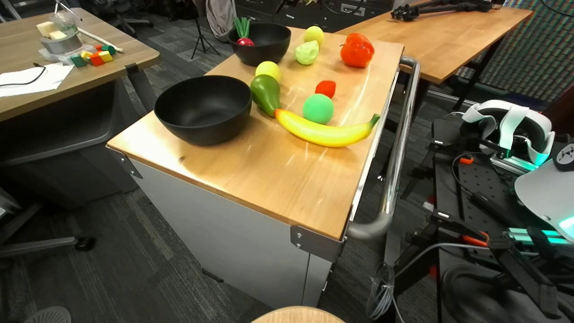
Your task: Take the fruit and vegetable toys out of the black bowls and put them on the counter
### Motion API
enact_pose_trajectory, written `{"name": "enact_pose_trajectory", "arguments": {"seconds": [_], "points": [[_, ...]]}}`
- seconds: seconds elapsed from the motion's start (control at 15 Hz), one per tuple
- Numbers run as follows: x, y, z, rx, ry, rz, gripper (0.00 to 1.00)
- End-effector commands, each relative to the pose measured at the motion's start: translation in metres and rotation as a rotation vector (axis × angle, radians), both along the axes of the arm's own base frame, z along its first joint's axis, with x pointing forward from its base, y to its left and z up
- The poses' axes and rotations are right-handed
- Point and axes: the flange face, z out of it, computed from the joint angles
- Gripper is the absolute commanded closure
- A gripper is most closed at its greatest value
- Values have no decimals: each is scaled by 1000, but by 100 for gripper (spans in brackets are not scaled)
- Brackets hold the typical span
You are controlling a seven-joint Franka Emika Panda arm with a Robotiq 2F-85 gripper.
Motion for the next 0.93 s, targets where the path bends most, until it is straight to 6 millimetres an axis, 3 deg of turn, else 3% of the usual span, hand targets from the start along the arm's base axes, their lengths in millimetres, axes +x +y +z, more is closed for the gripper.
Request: {"name": "enact_pose_trajectory", "arguments": {"seconds": [0.0, 0.33, 0.87], "points": [[-1, 0, 0, 7, -41, -10, 0], [7, 13, -14, 23, -203, -30, 0], [28, 42, -60, 13, -189, -57, 3]]}}
